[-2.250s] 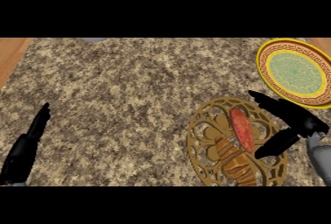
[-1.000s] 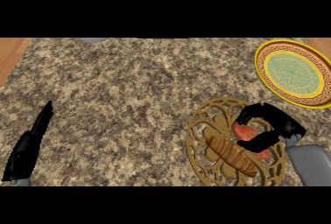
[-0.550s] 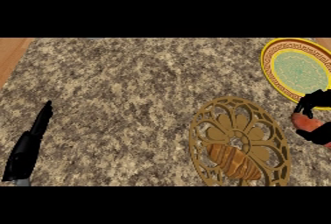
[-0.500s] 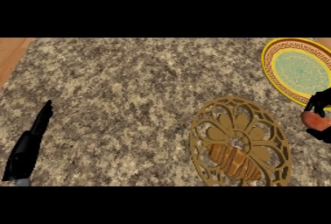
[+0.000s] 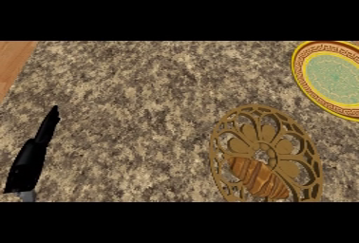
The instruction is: Pick the sweet potato from the placemat and place it in the plate
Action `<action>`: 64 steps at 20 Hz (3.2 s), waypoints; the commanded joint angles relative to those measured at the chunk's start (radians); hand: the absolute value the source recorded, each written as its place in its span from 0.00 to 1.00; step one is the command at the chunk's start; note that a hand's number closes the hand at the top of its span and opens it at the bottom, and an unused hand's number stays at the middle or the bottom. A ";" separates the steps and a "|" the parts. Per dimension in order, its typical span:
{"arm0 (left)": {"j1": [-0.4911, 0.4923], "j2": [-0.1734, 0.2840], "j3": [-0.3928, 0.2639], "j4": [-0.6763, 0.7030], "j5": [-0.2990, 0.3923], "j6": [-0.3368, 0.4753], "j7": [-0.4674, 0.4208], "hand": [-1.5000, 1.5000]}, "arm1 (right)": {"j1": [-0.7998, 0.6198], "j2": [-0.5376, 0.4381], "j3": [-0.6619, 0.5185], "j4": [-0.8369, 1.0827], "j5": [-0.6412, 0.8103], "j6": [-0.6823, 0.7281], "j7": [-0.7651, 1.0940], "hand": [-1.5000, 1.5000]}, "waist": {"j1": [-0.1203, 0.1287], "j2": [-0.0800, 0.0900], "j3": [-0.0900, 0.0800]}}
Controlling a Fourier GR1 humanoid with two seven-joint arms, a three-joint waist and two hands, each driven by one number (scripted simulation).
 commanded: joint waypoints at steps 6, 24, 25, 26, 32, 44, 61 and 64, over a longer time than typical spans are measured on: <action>0.003 0.002 -0.007 0.000 -0.003 -0.008 0.000 0.50 | -0.061 -0.076 -0.152 0.175 -0.080 -0.095 -0.440 1.00 | 0.012 -0.011 0.000; -0.065 -0.012 -0.033 0.031 -0.017 -0.018 0.029 0.50 | -0.310 -0.082 0.009 0.461 -0.053 0.074 -0.700 1.00 | 0.054 -0.012 -0.014; -0.044 -0.025 -0.058 0.022 -0.041 -0.008 0.013 0.50 | -0.357 -0.082 0.030 0.466 -0.041 0.082 -0.659 1.00 | 0.060 -0.015 -0.016; -0.058 0.007 -0.025 0.006 -0.019 -0.024 0.046 0.50 | -0.344 -0.063 0.045 0.488 -0.029 0.075 -0.680 1.00 | 0.053 -0.017 -0.014; -0.064 -0.017 -0.040 0.025 -0.039 -0.004 0.041 0.50 | -0.445 0.046 0.185 0.527 0.088 0.011 -0.623 1.00 | 0.043 -0.017 -0.017; -0.034 0.007 -0.016 -0.001 -0.026 -0.020 0.019 0.50 | -0.560 0.223 0.186 0.784 0.097 -0.012 -0.484 0.00 | 0.048 -0.015 -0.015; -0.057 -0.032 -0.027 -0.014 -0.030 -0.003 0.063 0.50 | -0.617 0.105 -0.062 0.934 -0.129 0.062 -0.417 0.00 | 0.024 -0.007 -0.012; -0.031 -0.005 -0.012 0.013 -0.032 -0.015 0.011 0.50 | -0.619 0.059 -0.129 0.967 -0.197 0.143 -0.382 0.00 | 0.030 0.002 -0.010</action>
